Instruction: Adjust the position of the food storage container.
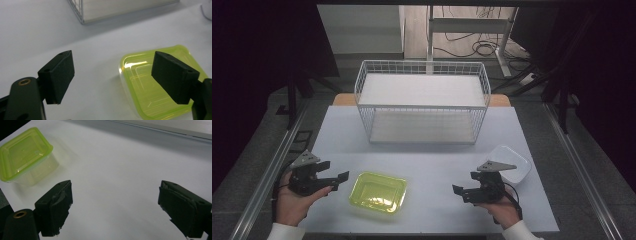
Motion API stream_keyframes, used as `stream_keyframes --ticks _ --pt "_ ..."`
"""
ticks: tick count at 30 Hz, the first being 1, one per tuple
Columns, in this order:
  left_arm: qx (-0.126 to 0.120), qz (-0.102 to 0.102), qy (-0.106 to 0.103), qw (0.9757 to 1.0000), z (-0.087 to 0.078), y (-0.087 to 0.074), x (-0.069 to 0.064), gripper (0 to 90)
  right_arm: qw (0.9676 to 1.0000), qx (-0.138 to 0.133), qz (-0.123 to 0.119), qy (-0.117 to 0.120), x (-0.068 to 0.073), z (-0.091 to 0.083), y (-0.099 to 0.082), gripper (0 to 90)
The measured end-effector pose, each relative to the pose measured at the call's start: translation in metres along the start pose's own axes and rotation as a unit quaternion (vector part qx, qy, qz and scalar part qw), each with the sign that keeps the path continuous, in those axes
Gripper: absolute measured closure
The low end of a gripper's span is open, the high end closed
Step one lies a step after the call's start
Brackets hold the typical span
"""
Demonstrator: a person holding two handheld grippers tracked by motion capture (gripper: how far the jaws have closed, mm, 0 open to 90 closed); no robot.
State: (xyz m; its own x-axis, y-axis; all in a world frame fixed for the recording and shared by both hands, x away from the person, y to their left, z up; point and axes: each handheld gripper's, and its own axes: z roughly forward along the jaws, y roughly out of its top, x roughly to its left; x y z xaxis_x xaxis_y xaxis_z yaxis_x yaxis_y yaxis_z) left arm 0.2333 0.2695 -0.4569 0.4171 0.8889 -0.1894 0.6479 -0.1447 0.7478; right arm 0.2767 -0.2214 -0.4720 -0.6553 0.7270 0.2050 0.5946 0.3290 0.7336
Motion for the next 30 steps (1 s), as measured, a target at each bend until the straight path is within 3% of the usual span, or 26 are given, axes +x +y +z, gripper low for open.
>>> stream_keyframes --ticks 11,16,18,19,28,30 --pt "0.006 0.007 -0.01 0.9999 -0.0057 0.002 -0.0004 19.4 0.9999 0.003 -0.008 -0.01 -0.0007 -0.0005 -0.0013 13.3" --pt "0.014 0.0 -0.016 0.9998 -0.0025 0.001 0.0026 26.8 0.9997 0.012 -0.019 -0.013 -0.0004 0.0021 -0.0033 13.5" --pt "0.015 -0.002 -0.012 0.9998 -0.0021 0.0004 0.0025 27.5 0.9996 0.013 -0.021 -0.015 -0.0005 0.0023 -0.0034 13.5" --pt "0.019 -0.003 0.002 0.9998 -0.0023 -0.0001 0.0033 28.1 0.9996 0.013 -0.021 -0.016 -0.0003 0.0021 -0.0034 13.5" --pt "0.026 -0.008 0.001 0.9996 -0.0073 -0.0018 0.0069 32.8 0.9995 0.015 -0.023 -0.018 0.0025 0.0018 -0.0037 14.0" --pt "0.04 -0.019 -0.001 0.999 -0.0055 -0.0024 0.0085 39.2 0.9993 0.019 -0.023 -0.02 0.0011 0.0029 -0.0043 14.1"
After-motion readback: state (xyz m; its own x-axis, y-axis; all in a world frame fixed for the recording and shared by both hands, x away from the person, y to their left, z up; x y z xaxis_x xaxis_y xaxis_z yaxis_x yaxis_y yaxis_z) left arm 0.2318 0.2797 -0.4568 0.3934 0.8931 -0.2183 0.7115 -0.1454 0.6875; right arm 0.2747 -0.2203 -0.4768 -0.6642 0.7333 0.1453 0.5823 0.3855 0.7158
